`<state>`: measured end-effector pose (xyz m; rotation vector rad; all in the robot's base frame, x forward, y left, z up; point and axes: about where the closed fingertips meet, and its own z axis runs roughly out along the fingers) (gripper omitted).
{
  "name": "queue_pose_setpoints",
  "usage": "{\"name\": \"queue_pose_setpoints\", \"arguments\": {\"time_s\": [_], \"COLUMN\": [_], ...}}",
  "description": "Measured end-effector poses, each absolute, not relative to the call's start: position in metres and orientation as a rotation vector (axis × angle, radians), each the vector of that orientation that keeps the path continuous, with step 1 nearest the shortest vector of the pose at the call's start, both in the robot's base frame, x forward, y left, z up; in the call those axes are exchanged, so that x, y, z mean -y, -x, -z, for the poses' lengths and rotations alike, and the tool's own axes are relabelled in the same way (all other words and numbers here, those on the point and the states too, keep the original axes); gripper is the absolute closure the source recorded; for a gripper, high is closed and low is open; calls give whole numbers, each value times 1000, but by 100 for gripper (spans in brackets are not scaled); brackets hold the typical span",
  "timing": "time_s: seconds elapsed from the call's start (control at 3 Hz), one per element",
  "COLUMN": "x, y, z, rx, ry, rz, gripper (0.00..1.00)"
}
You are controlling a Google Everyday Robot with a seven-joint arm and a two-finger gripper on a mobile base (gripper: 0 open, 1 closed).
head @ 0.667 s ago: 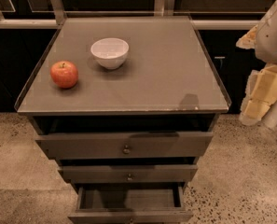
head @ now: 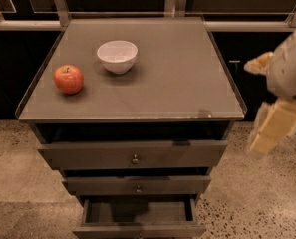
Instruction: Close bottom drawer
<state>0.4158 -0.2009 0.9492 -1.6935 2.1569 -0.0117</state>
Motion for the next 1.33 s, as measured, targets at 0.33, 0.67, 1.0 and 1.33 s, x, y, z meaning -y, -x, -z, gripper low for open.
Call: {"name": "queue_pose_setpoints", "arguments": {"time_s": [0.33,0.67,1.0,1.33], "x": [162,117,77,73], "y": [-393,-377,-359,-341], "z": [-892,-802,-691,-634], "rx": [-2086,-2040,-2080,-2135], "ry": [1631,1502,1377,1311], "rz": [-188,-500,-779,-868], "gripper": [0,0,0,0]}}
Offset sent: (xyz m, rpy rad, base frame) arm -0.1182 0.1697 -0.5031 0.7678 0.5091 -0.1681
